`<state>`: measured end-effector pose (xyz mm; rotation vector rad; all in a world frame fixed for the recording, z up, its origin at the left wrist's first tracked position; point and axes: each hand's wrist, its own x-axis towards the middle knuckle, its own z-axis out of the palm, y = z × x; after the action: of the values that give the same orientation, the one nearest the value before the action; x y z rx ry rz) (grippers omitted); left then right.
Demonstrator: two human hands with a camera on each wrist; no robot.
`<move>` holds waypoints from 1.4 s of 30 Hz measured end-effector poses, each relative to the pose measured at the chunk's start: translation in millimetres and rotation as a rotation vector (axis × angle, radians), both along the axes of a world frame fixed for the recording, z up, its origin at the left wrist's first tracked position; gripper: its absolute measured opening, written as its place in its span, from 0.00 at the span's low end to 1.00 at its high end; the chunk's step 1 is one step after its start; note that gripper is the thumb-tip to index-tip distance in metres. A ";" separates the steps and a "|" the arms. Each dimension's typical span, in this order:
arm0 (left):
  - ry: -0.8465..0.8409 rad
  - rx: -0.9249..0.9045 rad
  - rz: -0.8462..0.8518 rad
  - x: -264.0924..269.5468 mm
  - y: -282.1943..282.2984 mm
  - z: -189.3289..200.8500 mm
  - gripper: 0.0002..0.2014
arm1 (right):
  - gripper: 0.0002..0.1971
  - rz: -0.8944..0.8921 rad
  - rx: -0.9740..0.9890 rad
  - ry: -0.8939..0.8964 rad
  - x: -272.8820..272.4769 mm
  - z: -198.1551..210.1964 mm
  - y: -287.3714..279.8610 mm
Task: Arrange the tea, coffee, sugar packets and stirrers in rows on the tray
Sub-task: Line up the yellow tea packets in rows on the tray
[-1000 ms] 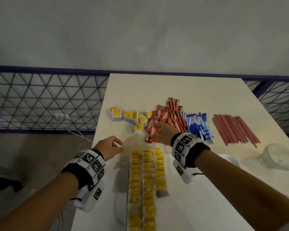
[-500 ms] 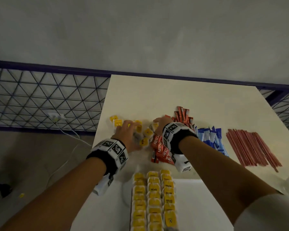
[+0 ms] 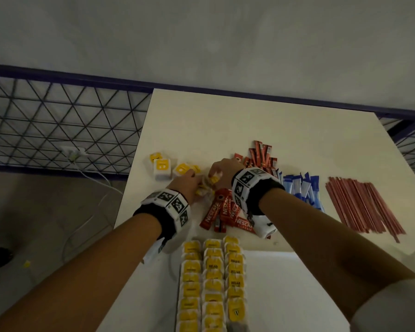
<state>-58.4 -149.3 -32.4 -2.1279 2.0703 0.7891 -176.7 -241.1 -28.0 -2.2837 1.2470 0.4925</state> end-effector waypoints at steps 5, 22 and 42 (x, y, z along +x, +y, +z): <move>0.394 -0.087 0.348 18.6 23.9 9.3 0.16 | 0.30 0.031 -0.032 0.021 3.7 -1.1 10.1; 1.644 0.264 1.172 18.8 81.1 40.5 0.11 | 0.16 -0.294 0.413 -0.597 -4.2 88.9 89.4; 1.612 0.431 0.999 -17.1 183.1 45.9 0.15 | 0.18 -0.095 0.203 -0.399 -37.5 103.3 205.2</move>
<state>-75.5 33.8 13.5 -2.1890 0.2763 3.3572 -214.2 -35.9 75.3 -2.0146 1.0473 0.1123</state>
